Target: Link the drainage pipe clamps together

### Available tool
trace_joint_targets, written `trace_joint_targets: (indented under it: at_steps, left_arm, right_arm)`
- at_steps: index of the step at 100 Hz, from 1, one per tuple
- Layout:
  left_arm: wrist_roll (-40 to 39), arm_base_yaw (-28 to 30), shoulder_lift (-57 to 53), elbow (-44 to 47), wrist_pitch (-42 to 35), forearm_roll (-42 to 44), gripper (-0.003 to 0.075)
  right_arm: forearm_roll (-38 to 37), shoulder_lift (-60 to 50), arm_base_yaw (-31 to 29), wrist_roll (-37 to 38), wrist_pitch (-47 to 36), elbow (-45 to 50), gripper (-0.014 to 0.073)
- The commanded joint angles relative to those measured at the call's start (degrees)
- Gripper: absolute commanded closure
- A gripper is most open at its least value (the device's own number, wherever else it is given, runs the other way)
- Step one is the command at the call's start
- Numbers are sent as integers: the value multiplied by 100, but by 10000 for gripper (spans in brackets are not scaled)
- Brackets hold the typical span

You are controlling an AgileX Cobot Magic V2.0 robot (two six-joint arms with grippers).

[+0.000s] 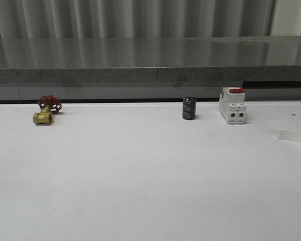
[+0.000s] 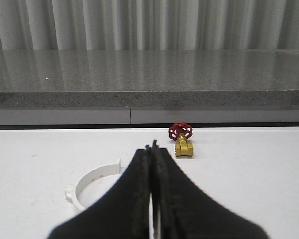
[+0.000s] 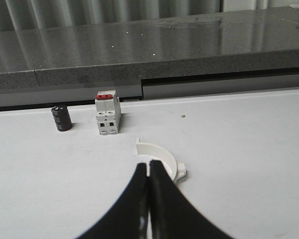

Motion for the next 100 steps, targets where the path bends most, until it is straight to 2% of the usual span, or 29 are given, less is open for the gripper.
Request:
trace_joint_targets:
  at_steps: [1,38,62,100]
  left_arm:
    - [-56,10,-178,193,-463,3,740]
    - [-56,10,-178,103,-463,-48,740]
    - [-56,10,131,-615,-78,-505,740]
    - [-20,10,1913,-3069,2671,-470,740]
  right_arm:
    - [3,-120,-35,-13,-443,-88,661]
    - [3,-120,-35,-13,-443,-88,661]
    - [3,-120,-35,-13,-443,-88,661]
    - [3,-120,-35,-13,-443,-88,661]
